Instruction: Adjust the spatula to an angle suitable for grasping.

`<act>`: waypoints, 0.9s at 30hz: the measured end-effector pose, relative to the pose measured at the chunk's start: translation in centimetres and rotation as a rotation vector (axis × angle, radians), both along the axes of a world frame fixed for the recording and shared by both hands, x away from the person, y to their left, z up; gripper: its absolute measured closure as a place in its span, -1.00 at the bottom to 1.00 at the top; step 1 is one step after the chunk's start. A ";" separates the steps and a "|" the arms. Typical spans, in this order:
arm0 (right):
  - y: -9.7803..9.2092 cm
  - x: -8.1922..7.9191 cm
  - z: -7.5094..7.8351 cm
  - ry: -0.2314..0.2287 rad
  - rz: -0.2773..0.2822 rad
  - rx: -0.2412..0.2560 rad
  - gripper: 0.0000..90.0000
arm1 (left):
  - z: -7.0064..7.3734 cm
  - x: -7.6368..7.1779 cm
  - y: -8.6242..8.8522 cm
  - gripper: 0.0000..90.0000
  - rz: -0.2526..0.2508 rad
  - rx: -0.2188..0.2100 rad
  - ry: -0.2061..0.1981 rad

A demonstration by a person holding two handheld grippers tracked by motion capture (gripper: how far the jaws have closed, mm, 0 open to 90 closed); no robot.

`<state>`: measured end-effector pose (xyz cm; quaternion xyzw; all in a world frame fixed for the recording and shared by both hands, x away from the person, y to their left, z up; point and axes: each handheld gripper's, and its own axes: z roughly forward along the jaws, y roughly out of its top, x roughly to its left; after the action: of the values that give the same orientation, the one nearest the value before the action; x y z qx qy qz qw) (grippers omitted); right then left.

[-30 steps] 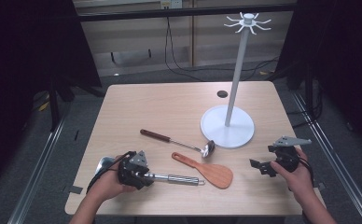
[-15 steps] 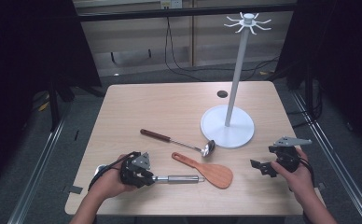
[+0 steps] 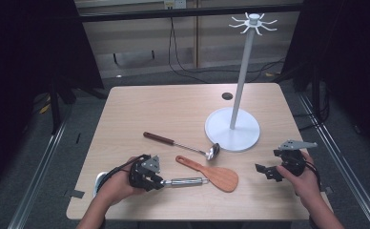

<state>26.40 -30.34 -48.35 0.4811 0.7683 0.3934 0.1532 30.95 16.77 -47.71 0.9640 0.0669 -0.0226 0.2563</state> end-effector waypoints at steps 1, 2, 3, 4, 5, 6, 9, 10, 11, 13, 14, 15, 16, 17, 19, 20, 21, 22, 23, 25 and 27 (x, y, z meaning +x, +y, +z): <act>0.0 0.0 0.0 0.000 0.000 0.000 -1.00 | 0.0 -0.1 0.0 0.62 -0.001 -0.003 -0.014; 0.0 0.0 0.0 -0.002 0.002 -0.003 -1.00 | 0.2 -0.2 0.2 0.66 0.001 -0.002 -0.024; 0.0 0.0 0.0 -0.002 0.002 -0.002 -1.00 | 0.3 -0.1 0.5 0.67 0.014 -0.026 -0.012; 0.0 0.0 0.0 -0.003 0.005 -0.002 -1.00 | 0.5 0.0 0.8 0.67 0.044 -0.050 -0.001; 0.0 0.0 0.0 -0.002 0.002 -0.001 -1.00 | 0.8 0.0 1.2 0.67 0.066 -0.080 0.006; 0.0 0.0 0.0 -0.002 0.002 -0.001 -1.00 | 1.0 0.0 1.5 0.67 0.060 -0.101 0.013; 0.1 0.0 0.1 -0.010 0.005 0.002 -1.00 | 1.7 -0.1 2.0 0.67 0.093 -0.130 -0.005; 0.1 0.0 0.1 -0.014 0.009 0.001 -1.00 | 1.9 -0.1 2.1 0.67 0.110 -0.134 -0.010; 0.2 0.0 0.2 -0.013 0.009 0.004 -1.00 | 2.1 -0.2 2.2 0.67 0.151 -0.153 -0.012; 0.3 0.0 0.3 -0.019 0.012 0.008 -1.00 | 2.5 -0.1 2.3 0.67 0.230 -0.188 -0.020; 0.3 0.0 0.3 -0.019 0.012 0.008 -1.00 | 2.7 -0.2 2.3 0.67 0.273 -0.218 -0.018; 0.3 0.0 0.3 -0.026 0.010 0.009 -1.00 | 2.9 -0.2 2.3 0.67 0.309 -0.246 -0.020; 0.4 0.0 0.4 -0.034 0.013 0.015 -1.00 | 3.1 -0.1 2.2 0.67 0.337 -0.259 -0.029; 0.4 0.0 0.4 -0.034 0.013 0.015 -1.00 | 3.3 -0.1 2.1 0.67 0.349 -0.269 -0.039; 0.4 0.0 0.4 -0.037 0.013 0.016 -1.00 | 3.9 0.0 1.7 0.67 0.410 -0.290 -0.087; 0.4 0.0 0.4 -0.038 0.012 0.019 -1.00 | 3.9 0.0 1.7 0.67 0.410 -0.290 -0.087; 0.4 0.0 0.4 -0.038 0.012 0.019 -1.00 | 4.0 0.0 1.6 0.67 0.430 -0.302 -0.100; 0.4 0.0 0.4 -0.043 0.016 0.021 -1.00 | 4.3 0.2 1.4 0.67 0.478 -0.327 -0.115; 0.4 0.0 0.4 -0.043 0.016 0.021 -1.00 | 4.3 0.2 1.4 0.67 0.478 -0.327 -0.115; 0.5 0.0 0.6 -0.055 0.009 0.034 -1.00 | 4.6 0.3 1.2 0.67 0.518 -0.350 -0.136; 0.5 -0.1 0.6 -0.056 0.006 0.040 -1.00 | 4.9 0.4 0.9 0.67 0.544 -0.355 -0.159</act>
<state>26.35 -29.80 -47.74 0.4707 0.7569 0.4226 0.1640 31.31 17.70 -42.81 0.8499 0.2967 0.1107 0.4212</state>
